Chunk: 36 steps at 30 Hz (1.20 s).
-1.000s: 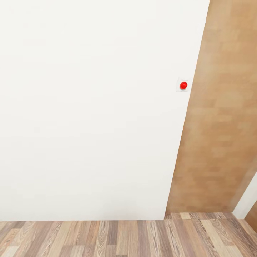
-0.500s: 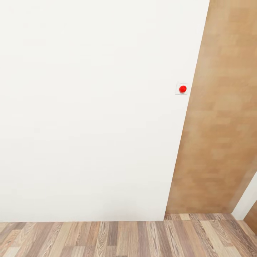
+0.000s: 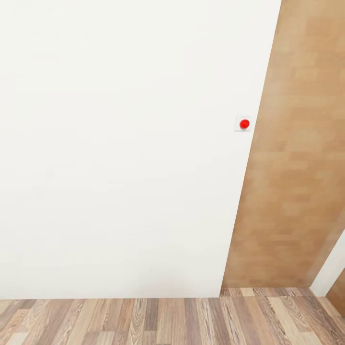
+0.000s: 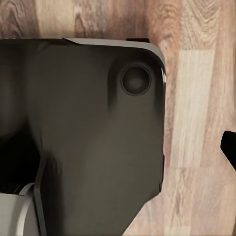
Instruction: Put all the toys in the child's room - the three board games (two on the bed and one on the table), the two jigsaw puzzles on the table, and the tennis ball on the table - inside the toy box on the table in the child's room.
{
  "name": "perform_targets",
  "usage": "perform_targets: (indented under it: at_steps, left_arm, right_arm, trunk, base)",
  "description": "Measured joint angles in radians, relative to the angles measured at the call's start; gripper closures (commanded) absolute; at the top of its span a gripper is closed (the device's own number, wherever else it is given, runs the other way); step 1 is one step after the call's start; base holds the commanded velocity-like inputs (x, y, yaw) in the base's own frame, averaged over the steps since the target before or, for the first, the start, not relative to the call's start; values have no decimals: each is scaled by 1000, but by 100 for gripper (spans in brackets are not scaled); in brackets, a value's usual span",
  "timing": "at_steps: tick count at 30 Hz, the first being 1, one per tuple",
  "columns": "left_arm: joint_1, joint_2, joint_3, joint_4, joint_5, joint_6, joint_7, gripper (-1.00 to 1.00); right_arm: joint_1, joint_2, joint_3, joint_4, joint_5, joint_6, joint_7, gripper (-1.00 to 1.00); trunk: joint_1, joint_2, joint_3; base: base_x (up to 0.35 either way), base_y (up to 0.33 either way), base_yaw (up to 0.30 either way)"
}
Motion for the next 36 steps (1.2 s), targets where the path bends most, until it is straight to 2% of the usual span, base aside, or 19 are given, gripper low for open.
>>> perform_targets:
  at_steps: [6,13,36]
  left_arm:
    - [0,0,1,0,0,0,0,-100]
    - [0,0,8,0,1,-2,0,-100]
    - [0,6,-1,0,0,-1,0,-100]
  right_arm:
    - [0,1,0,0,-1,-15,0,-100]
    - [0,2,-2,0,-3,-19,0,-100]
    - [0,8,0,0,0,-19,5,-100]
  trunk:
    - [-23,42,19]
    - [-23,42,19]
    - [-23,42,19]
  base:
    - [0,0,0]
    - [0,0,0]
    - [0,0,0]
